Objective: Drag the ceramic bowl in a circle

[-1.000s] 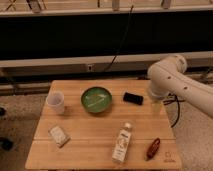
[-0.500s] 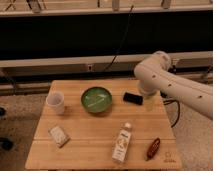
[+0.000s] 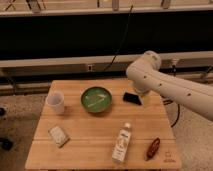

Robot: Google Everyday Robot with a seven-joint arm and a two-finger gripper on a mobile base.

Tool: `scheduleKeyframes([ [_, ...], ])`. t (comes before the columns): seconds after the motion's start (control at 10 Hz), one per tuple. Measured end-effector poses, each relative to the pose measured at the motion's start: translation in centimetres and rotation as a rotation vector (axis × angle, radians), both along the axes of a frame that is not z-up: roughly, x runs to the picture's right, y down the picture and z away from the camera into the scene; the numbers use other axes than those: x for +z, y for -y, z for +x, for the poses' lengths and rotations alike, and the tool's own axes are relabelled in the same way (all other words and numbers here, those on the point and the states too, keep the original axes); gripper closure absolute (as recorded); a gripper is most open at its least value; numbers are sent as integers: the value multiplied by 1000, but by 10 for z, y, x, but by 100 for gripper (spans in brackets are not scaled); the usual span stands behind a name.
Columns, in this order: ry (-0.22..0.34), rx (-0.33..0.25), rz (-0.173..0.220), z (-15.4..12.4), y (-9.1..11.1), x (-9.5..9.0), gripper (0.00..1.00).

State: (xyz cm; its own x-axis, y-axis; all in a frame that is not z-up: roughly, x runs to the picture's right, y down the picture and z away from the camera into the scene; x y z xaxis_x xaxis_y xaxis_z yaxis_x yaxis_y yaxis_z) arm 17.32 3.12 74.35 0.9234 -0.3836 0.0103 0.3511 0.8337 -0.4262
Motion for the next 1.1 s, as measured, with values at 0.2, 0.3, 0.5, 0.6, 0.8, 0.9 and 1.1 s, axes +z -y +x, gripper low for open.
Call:
scheduleKeyframes([
  [0.2,11,-37,9,-7,7,6,20],
  [0.3,19,-53,16,-8,9,9,20],
  [0.5,40,-70,22,-21,13,15,20],
  [0.6,52,-82,21,-28,12,20,20],
  [0.8,71,-105,20,-31,13,25,20],
  [0.9,86,-116,18,-39,13,29,20],
  [1.1,108,-131,14,-49,11,34,20],
])
